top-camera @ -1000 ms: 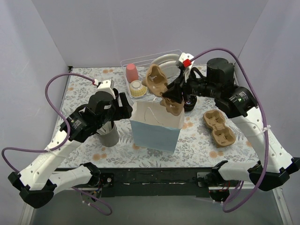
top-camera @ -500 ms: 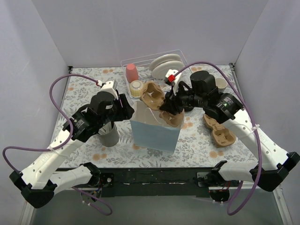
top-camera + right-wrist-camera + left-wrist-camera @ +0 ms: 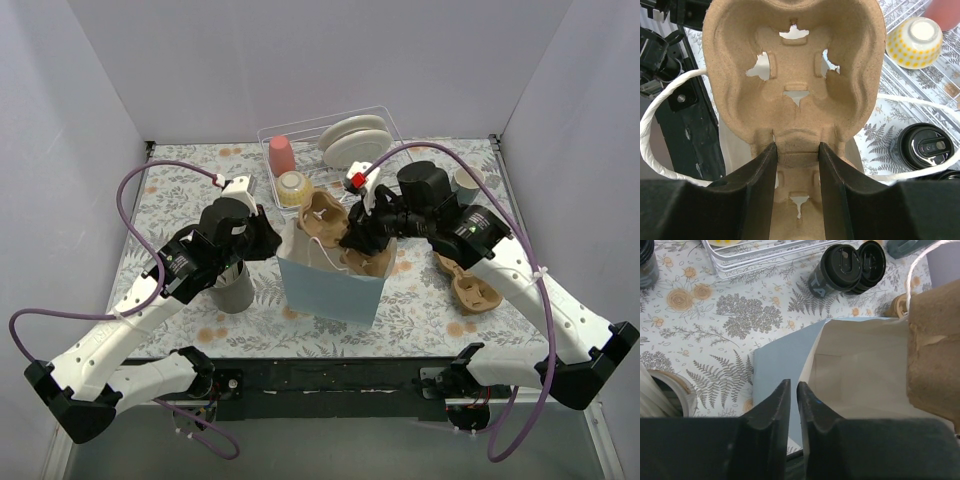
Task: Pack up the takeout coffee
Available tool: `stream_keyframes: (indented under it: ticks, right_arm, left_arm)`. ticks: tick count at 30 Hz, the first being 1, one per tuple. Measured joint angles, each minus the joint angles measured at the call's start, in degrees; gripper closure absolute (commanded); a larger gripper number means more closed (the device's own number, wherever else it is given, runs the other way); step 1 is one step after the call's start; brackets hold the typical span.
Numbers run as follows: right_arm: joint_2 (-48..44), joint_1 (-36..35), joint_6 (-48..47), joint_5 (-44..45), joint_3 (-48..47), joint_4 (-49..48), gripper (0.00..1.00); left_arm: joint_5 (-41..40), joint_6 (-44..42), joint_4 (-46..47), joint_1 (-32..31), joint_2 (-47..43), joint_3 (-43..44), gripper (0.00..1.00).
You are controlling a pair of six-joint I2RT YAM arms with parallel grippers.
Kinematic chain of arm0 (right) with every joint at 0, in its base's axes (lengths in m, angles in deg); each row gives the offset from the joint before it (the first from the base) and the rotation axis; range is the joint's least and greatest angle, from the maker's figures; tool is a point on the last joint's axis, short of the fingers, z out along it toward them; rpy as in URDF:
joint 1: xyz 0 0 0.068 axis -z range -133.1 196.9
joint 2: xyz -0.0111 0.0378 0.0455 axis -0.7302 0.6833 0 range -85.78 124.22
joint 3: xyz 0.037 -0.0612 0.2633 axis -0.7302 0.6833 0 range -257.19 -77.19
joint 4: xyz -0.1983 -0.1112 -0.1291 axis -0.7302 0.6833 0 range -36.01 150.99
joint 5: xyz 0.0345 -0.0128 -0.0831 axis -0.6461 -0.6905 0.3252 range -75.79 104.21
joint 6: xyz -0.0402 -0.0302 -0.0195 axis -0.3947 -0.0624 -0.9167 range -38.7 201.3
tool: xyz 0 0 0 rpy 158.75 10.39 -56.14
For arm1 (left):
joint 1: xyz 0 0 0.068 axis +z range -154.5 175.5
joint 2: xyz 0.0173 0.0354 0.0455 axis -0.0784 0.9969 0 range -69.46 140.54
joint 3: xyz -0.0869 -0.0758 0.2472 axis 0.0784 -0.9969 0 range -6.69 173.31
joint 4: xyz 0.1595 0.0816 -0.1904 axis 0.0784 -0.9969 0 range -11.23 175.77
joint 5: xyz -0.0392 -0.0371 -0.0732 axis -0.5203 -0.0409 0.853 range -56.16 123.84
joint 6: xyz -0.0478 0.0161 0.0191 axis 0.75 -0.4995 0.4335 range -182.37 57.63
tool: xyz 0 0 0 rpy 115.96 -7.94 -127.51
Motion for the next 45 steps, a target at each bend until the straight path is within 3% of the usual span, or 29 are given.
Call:
stream_keyframes:
  ticks: [12,35,45]
  right_arm:
    - [4.8,-4.6,-2.7,0.9,-0.6,3.5,0.65]
    - [12.0,-9.0,-3.0,11.0,-3.5,11.0,0.65]
    - [12.5,-10.1,-1.3,12.6,3.5,7.8,0.59]
  left_arm:
    - [0.5,-0.5,1.3,0.0,-0.2,0.0,1.0]
    - [2.6,-0.5,2.5,0.1,-1.1,-1.0,1.0]
    - [4.5,-0.1,3.0,0.3,-1.8,-1.9,1.0]
